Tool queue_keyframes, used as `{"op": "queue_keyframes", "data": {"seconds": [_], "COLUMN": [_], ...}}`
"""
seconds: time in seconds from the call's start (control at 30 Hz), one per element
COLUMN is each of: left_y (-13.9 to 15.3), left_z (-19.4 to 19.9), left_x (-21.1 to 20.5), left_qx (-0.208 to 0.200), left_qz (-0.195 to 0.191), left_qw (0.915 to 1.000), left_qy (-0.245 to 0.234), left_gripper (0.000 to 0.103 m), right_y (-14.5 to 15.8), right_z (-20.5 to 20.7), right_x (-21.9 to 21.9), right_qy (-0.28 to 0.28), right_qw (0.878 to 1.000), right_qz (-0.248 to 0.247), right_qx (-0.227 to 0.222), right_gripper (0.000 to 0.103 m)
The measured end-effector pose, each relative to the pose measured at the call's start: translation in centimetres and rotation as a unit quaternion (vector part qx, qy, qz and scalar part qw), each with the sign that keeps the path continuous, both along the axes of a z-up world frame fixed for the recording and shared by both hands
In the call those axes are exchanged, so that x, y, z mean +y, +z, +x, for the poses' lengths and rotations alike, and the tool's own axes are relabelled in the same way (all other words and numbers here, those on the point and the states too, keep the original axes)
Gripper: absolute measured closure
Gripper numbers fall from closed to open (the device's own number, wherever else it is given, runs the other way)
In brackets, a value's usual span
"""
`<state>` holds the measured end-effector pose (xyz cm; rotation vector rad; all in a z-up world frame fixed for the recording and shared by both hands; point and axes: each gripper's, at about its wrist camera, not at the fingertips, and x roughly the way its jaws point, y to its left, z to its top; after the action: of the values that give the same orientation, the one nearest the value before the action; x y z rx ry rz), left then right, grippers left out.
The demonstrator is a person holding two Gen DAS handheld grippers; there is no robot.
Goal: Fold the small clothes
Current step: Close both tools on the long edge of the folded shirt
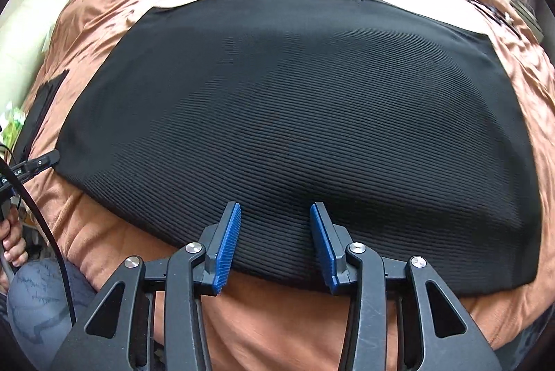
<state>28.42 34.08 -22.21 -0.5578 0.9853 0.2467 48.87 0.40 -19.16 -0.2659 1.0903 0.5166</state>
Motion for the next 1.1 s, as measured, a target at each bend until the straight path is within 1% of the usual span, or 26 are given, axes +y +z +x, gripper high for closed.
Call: {"op": "queue_keyframes", "data": {"seconds": [0.1,0.37,0.47,0.63,0.8,0.93,0.97,1.1], "left_y": [-0.2,-0.8,-0.7,-0.7,-0.8,-0.8,-0.8,-0.8], "left_z": [-0.2,-0.2,-0.2,-0.4,-0.7,-0.7,-0.7,-0.6], "left_x": [0.1,0.7,1.0,1.5,1.5,1.8,1.7,1.8], "left_qx": [-0.002,-0.005,-0.005,-0.005,-0.005,-0.005,-0.005,-0.004], "left_qz": [0.001,-0.017,-0.025,-0.04,-0.042,-0.045,-0.045,-0.044], "left_qw": [1.0,0.9998,0.9997,0.9992,0.999,0.9989,0.9989,0.9989], "left_qy": [-0.002,-0.004,-0.006,-0.008,-0.012,-0.014,-0.015,-0.013], "left_gripper": [0.088,0.089,0.089,0.09,0.09,0.09,0.09,0.089], "right_y": [-0.6,-1.6,-1.9,-2.2,-3.7,-4.5,-4.3,-3.5], "right_z": [0.3,0.9,0.6,-0.3,-1.1,-1.6,-1.5,-1.1], "right_x": [2.1,8.1,9.7,13.0,16.0,16.0,15.5,12.8], "right_qy": [0.021,0.073,0.08,0.102,0.124,0.14,0.141,0.129], "right_qw": [1.0,0.997,0.997,0.995,0.992,0.99,0.99,0.991], "right_qz": [-0.001,0.005,-0.008,0.001,-0.001,-0.014,-0.014,-0.009], "right_qx": [0.007,0.029,0.021,0.024,0.029,0.024,0.025,0.027], "right_gripper": [0.067,0.07,0.07,0.07,0.07,0.071,0.074,0.079]}}
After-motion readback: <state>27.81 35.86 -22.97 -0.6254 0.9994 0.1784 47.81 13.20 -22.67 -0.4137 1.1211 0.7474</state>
